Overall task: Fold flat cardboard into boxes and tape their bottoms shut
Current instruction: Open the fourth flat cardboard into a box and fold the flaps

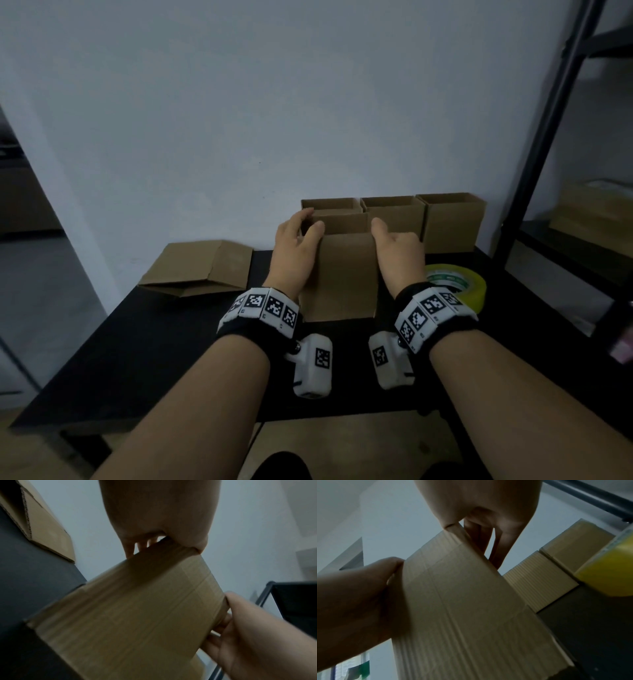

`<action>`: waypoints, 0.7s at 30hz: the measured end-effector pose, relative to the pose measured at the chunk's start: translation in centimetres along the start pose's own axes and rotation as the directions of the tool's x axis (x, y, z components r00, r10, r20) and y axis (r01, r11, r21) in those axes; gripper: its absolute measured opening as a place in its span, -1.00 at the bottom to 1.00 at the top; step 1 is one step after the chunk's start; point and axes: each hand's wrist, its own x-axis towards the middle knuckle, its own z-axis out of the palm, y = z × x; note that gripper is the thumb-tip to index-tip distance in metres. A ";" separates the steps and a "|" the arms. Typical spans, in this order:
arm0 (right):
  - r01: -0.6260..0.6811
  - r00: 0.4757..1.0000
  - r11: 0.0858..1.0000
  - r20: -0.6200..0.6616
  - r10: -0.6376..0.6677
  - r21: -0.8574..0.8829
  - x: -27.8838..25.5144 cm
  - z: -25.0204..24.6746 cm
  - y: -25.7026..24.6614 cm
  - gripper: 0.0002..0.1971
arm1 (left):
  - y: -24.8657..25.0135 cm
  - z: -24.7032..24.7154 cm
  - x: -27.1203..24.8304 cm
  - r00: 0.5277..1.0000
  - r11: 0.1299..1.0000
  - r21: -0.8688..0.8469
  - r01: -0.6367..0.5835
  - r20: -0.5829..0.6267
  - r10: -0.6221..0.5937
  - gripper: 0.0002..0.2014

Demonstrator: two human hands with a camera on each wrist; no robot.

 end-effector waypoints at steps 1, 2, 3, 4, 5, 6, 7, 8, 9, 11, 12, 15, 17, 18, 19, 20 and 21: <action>-0.003 1.000 1.000 -0.001 0.003 -0.012 -0.1 0.0 -0.1 -0.43 | 0.0 -0.3 -0.4 0.999 0.999 0.033 -0.032 -0.043 0.034 -0.52; -0.006 1.000 1.000 -0.002 0.006 -0.025 -0.1 0.0 -0.2 -0.43 | 0.0 -0.5 -0.8 0.994 0.997 0.058 -0.053 -0.091 0.058 -0.50; -0.008 1.000 0.999 -0.005 0.008 -0.034 -0.1 0.0 -0.2 -0.43 | 0.0 -0.7 -1.2 0.988 0.995 0.079 -0.063 -0.135 0.073 -0.49; -0.009 1.000 0.999 -0.007 0.009 -0.042 -0.1 0.0 -0.3 -0.43 | 0.1 -0.9 -1.6 0.982 0.993 0.098 -0.061 -0.173 0.078 -0.47; -0.012 1.000 0.999 -0.009 0.011 -0.048 -0.1 0.0 -0.4 -0.43 | 0.3 -1.1 -2.0 0.977 0.992 0.114 -0.051 -0.202 0.074 -0.48; -0.015 1.000 0.998 -0.008 0.015 -0.053 -0.2 0.0 -0.5 -0.43 | 0.3 -1.1 -2.2 0.972 0.990 0.132 -0.047 -0.220 0.076 -0.51; -0.019 1.000 0.998 -0.007 0.018 -0.057 -0.2 0.0 -0.5 -0.43 | 0.4 -1.2 -2.4 0.970 0.987 0.153 -0.053 -0.227 0.087 -0.55; -0.022 1.000 0.998 -0.006 0.022 -0.059 -0.2 -0.1 -0.6 -0.44 | 0.4 -1.3 -2.5 0.969 0.984 0.171 -0.057 -0.229 0.096 -0.58; -0.025 1.000 0.998 -0.003 0.024 -0.060 -0.3 -0.1 -0.7 -0.44 | 0.4 -1.3 -2.5 0.968 0.981 0.185 -0.061 -0.229 0.103 -0.59; -0.022 1.000 0.998 0.003 0.023 -0.055 -0.3 -0.2 -0.8 -0.45 | 0.4 -1.2 -2.5 0.967 0.976 0.207 -0.074 -0.224 0.121 -0.60; -0.022 1.000 0.998 0.007 0.022 -0.052 -0.3 -0.2 -0.8 -0.45 | 0.3 -1.2 -2.4 0.968 0.973 0.217 -0.080 -0.217 0.128 -0.61; -0.028 0.999 0.998 0.019 0.029 -0.052 -0.3 -0.3 -0.8 -0.46 | 0.1 -1.1 -2.0 0.972 0.966 0.242 -0.088 -0.191 0.136 -0.65; -0.031 0.999 0.998 0.029 0.033 -0.046 -0.2 -0.4 -0.7 -0.47 | 0.0 -1.1 -1.8 0.976 0.959 0.265 -0.101 -0.163 0.148 -0.66; -0.032 0.999 0.999 0.031 0.034 -0.044 -0.2 -0.4 -0.7 -0.47 | -0.1 -1.2 -1.7 0.977 0.954 0.278 -0.109 -0.146 0.154 -0.64; -0.031 0.999 0.999 0.031 0.033 -0.041 -0.2 -0.4 -0.7 -0.47 | -0.2 -1.3 -1.7 0.978 0.949 0.292 -0.119 -0.129 0.162 -0.62; -0.029 0.999 0.999 0.029 0.031 -0.039 -0.2 -0.3 -0.7 -0.47 | -0.3 -1.5 -1.7 0.979 0.943 0.307 -0.126 -0.113 0.167 -0.58; -0.028 0.999 0.999 0.028 0.029 -0.034 -0.2 -0.3 -0.6 -0.47 | -0.4 -1.6 -1.8 0.980 0.936 0.326 -0.130 -0.098 0.171 -0.55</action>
